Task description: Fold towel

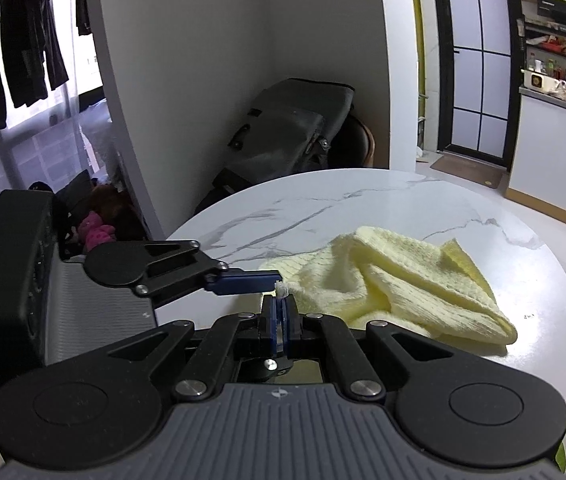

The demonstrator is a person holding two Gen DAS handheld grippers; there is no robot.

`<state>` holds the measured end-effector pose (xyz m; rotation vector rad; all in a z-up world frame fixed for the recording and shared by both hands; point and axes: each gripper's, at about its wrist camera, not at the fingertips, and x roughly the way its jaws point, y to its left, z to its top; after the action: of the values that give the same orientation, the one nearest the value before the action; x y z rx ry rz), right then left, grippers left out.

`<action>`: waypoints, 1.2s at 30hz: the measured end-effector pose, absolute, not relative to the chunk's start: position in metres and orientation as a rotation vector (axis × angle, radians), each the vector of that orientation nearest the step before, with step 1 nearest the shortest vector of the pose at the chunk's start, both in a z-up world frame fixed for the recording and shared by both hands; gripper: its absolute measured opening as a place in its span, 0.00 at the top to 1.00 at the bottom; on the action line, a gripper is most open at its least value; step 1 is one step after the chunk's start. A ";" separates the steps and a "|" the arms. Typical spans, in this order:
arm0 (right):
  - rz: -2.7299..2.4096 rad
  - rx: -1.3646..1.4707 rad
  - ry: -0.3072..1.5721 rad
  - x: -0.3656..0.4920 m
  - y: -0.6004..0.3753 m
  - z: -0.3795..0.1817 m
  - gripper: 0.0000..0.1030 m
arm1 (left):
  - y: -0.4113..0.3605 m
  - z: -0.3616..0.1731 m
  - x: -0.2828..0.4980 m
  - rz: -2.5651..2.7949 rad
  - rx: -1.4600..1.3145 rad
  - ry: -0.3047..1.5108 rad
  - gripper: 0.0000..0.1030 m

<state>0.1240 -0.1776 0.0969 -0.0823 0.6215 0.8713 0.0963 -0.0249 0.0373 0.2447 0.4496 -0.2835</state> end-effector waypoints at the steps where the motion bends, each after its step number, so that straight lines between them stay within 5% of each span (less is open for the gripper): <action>1: 0.871 -0.085 0.621 0.123 -0.178 0.097 0.97 | -0.024 0.038 0.096 -0.290 0.238 0.442 0.44; 4: 0.873 -0.073 0.626 0.120 -0.177 0.094 0.97 | -0.025 0.039 0.095 -0.306 0.234 0.445 0.49; 6: 0.872 -0.069 0.630 0.120 -0.176 0.091 0.97 | -0.026 0.037 0.095 -0.308 0.231 0.461 0.69; 9: 0.869 -0.060 0.639 0.120 -0.175 0.088 0.97 | -0.027 0.033 0.097 -0.320 0.222 0.497 0.84; 22: 0.847 -0.022 0.620 0.117 -0.188 0.087 0.93 | -0.018 0.032 0.098 -0.315 0.196 0.527 0.95; 24: 0.835 -0.015 0.621 0.118 -0.191 0.085 0.89 | -0.013 0.031 0.099 -0.298 0.181 0.534 0.95; 26: 0.823 -0.008 0.623 0.119 -0.195 0.083 0.70 | -0.008 0.032 0.099 -0.290 0.168 0.540 0.96; 28: 0.810 0.001 0.625 0.120 -0.198 0.081 0.62 | -0.006 0.032 0.100 -0.285 0.161 0.543 0.96; 36: 0.775 0.016 0.666 0.129 -0.202 0.065 0.62 | 0.019 0.043 0.095 -0.235 0.117 0.528 0.96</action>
<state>0.1288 -0.2019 0.0648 0.0162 0.6662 0.7746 0.0949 0.0190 0.0434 0.1174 0.5282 -0.2347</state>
